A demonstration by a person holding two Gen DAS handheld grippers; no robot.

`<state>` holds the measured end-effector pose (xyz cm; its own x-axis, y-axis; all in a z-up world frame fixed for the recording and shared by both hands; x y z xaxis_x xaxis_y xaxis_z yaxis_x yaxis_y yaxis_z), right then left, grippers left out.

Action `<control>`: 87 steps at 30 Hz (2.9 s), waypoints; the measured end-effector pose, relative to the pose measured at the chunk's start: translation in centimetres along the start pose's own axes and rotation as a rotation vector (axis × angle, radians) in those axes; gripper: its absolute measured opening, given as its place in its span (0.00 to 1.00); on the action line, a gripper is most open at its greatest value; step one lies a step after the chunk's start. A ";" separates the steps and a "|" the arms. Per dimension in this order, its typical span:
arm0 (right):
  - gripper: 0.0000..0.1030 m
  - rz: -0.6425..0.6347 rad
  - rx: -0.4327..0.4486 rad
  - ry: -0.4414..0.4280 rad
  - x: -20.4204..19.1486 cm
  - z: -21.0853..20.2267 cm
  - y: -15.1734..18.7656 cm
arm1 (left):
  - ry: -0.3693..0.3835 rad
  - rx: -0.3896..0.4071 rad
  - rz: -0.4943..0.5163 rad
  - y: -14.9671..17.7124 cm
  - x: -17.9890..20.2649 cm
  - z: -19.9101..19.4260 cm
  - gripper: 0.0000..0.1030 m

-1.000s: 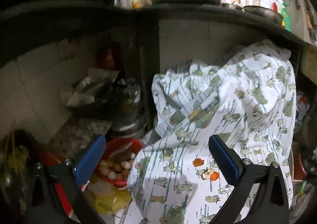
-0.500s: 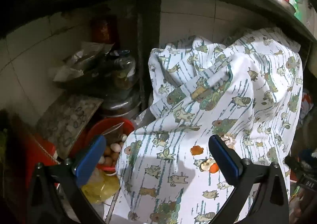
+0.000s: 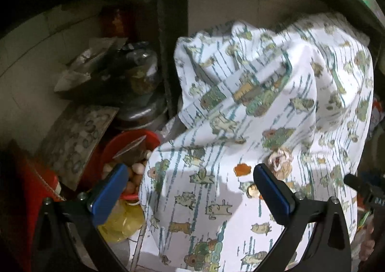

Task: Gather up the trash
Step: 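Grasp the crumpled tissue with the right gripper while the left grasps the orange cap, then carry the tissue and orange cap down over the pink basket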

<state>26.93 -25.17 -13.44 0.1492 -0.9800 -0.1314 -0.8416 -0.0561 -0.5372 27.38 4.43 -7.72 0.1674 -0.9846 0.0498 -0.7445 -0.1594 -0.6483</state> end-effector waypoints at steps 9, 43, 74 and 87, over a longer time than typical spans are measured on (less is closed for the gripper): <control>0.95 0.046 -0.053 -0.138 -3.4 5.7 -1.6 | 0.001 -0.045 0.009 -0.1 0.4 2.3 1.00; 0.37 0.139 -0.078 0.003 3.3 6.2 0.3 | 0.256 -0.575 -0.004 9.3 11.0 13.7 0.67; 0.33 0.061 -0.035 0.119 8.8 1.5 0.1 | 0.242 -0.432 0.058 8.9 13.3 9.5 0.27; 0.33 0.097 0.122 0.017 1.9 -8.4 0.2 | 0.260 -0.152 0.167 4.5 12.4 -4.1 0.27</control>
<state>22.70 -28.67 -6.83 0.0600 -0.9829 -0.1740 -0.7821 0.0620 -0.6200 23.42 -8.82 -6.92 -0.1212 -0.9801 0.1574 -0.8388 0.0163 -0.5442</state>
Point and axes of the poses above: each gripper's, at about its wrist camera, not at the fingertips, and z roughly the way its jaws point, x to its right, y to its underside, the point moved 9 cm from there along z, roughly the way its jaws point, and after that the axes turned 7 degrees about -z, right-handed, at the moved point
